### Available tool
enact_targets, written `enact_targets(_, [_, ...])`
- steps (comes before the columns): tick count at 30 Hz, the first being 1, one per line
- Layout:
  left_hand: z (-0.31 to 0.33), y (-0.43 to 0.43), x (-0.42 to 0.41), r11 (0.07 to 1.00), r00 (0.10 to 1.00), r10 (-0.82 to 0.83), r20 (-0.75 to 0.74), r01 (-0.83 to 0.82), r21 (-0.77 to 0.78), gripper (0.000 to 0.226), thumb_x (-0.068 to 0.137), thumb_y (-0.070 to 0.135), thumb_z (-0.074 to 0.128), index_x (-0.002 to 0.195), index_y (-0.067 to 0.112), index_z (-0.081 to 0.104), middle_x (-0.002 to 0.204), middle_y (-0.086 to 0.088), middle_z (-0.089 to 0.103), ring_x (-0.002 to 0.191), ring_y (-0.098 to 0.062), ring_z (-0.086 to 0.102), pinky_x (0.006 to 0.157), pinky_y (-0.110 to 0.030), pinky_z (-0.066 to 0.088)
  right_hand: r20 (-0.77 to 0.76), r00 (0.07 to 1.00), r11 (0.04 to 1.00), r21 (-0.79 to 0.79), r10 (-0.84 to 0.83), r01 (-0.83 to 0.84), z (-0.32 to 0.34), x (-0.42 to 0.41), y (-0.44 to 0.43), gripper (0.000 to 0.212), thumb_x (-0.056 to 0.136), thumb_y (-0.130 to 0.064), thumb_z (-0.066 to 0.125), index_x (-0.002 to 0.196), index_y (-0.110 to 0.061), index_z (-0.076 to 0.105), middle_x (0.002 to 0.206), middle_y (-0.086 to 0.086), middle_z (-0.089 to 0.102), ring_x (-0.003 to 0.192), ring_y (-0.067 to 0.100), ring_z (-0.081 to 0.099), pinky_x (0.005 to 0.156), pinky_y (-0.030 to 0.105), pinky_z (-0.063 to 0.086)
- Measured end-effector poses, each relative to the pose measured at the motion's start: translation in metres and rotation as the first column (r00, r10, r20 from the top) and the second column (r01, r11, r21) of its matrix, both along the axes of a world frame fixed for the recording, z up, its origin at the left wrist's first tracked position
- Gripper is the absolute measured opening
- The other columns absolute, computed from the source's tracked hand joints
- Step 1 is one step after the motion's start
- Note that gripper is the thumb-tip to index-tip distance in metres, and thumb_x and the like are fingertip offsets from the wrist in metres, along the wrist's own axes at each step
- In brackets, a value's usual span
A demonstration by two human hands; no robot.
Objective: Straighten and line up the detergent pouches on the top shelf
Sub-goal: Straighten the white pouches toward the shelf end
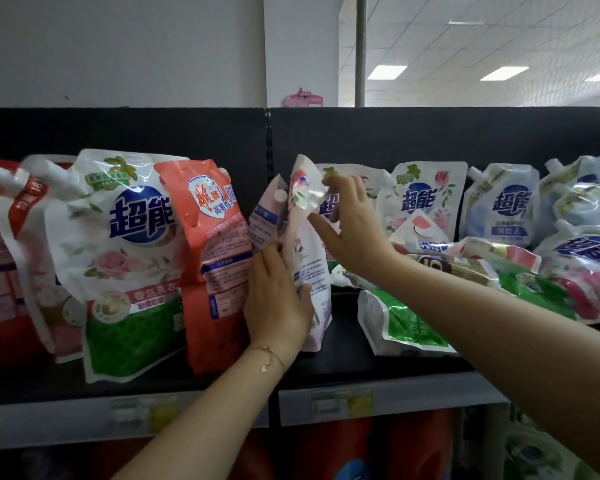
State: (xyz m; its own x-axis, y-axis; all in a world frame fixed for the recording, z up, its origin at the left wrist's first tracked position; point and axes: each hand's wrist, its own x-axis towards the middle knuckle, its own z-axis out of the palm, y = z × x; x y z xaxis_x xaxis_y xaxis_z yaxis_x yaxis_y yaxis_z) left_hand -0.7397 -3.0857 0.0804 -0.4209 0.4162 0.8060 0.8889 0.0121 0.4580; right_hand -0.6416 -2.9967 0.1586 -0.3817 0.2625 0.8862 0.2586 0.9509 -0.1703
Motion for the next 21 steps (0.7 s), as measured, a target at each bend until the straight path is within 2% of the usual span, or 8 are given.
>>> enact_targets(2, [-0.001, -0.001, 0.000, 0.999, 0.999, 0.011, -0.039, -0.009, 0.032, 0.064, 0.074, 0.019, 0.077, 0.124, 0.012, 0.038, 0.121, -0.006, 0.043, 0.112, -0.022, 0.047, 0.077, -0.027, 0.043, -0.049, 0.999, 0.995, -0.100, 0.011, -0.016, -0.013, 0.009, 0.002, 0.038, 0.091, -0.023, 0.060, 0.120, -0.014, 0.038, 0.103, -0.003, 0.048, 0.074, 0.017, 0.051, 0.069, 0.036, 0.051])
enact_targets(4, [-0.002, -0.006, 0.001, 0.995, 0.997, -0.012, -0.079, 0.019, 0.094, 0.067, 0.069, 0.016, 0.082, 0.116, 0.013, 0.034, 0.114, -0.009, 0.046, 0.101, -0.023, 0.053, 0.065, -0.020, 0.039, -0.002, 1.000, 0.983, -0.181, -0.017, 0.017, -0.021, 0.020, 0.005, 0.028, 0.090, -0.020, 0.059, 0.107, -0.017, 0.038, 0.089, -0.002, 0.049, 0.073, 0.021, 0.053, 0.066, 0.038, 0.051])
enact_targets(6, [-0.004, -0.012, 0.003, 0.977, 0.988, -0.048, -0.146, 0.077, 0.201, 0.065, 0.066, 0.010, 0.083, 0.102, 0.019, 0.031, 0.102, -0.010, 0.046, 0.084, -0.016, 0.051, 0.059, -0.012, 0.032, 0.148, 0.988, 0.979, -0.188, -0.049, 0.076, -0.025, 0.034, 0.009, 0.018, 0.089, -0.018, 0.059, 0.098, -0.018, 0.043, 0.084, -0.004, 0.052, 0.073, 0.019, 0.053, 0.065, 0.034, 0.048])
enact_targets(9, [-0.011, -0.019, 0.008, 0.928, 0.936, -0.111, -0.334, 0.218, 0.303, 0.053, 0.070, 0.004, 0.078, 0.095, 0.018, 0.033, 0.096, -0.004, 0.041, 0.079, -0.010, 0.042, 0.059, -0.020, 0.040, 0.394, 0.918, 0.978, -0.171, -0.041, 0.117, -0.027, 0.057, 0.011, 0.007, 0.090, -0.020, 0.060, 0.085, -0.019, 0.055, 0.077, -0.006, 0.057, 0.071, 0.015, 0.054, 0.066, 0.030, 0.046])
enact_targets(13, [-0.020, -0.017, 0.030, 0.920, 0.791, -0.218, -0.571, 0.362, 0.152, 0.041, 0.074, 0.002, 0.069, 0.100, 0.014, 0.040, 0.101, -0.001, 0.041, 0.087, -0.020, 0.049, 0.070, -0.028, 0.047, 0.581, 0.800, 0.957, -0.120, -0.150, 0.266, -0.026, 0.087, 0.010, 0.010, 0.090, -0.027, 0.059, 0.086, -0.018, 0.061, 0.085, -0.003, 0.061, 0.076, 0.016, 0.057, 0.071, 0.032, 0.051])
enact_targets(16, [-0.017, -0.008, 0.052, 0.904, 0.727, -0.354, -0.588, 0.427, -0.015, 0.027, 0.081, 0.017, 0.061, 0.104, 0.014, 0.046, 0.102, -0.004, 0.051, 0.089, -0.022, 0.053, 0.073, -0.032, 0.048, 0.620, 0.744, 0.926, -0.071, -0.251, 0.371, -0.028, 0.108, 0.010, 0.010, 0.090, -0.029, 0.058, 0.086, -0.020, 0.059, 0.087, -0.003, 0.061, 0.077, 0.017, 0.058, 0.071, 0.034, 0.052])
enact_targets(21, [-0.017, 0.013, 0.086, 0.930, 0.606, -0.359, -0.710, 0.292, -0.222, 0.040, 0.081, 0.043, 0.044, 0.106, 0.020, 0.063, 0.106, 0.003, 0.064, 0.098, -0.019, 0.060, 0.079, -0.035, 0.047, 0.566, 0.740, 0.895, -0.007, -0.364, 0.446, -0.039, 0.144, 0.016, 0.011, 0.089, -0.027, 0.056, 0.085, -0.017, 0.060, 0.089, -0.004, 0.058, 0.077, 0.019, 0.057, 0.072, 0.038, 0.050])
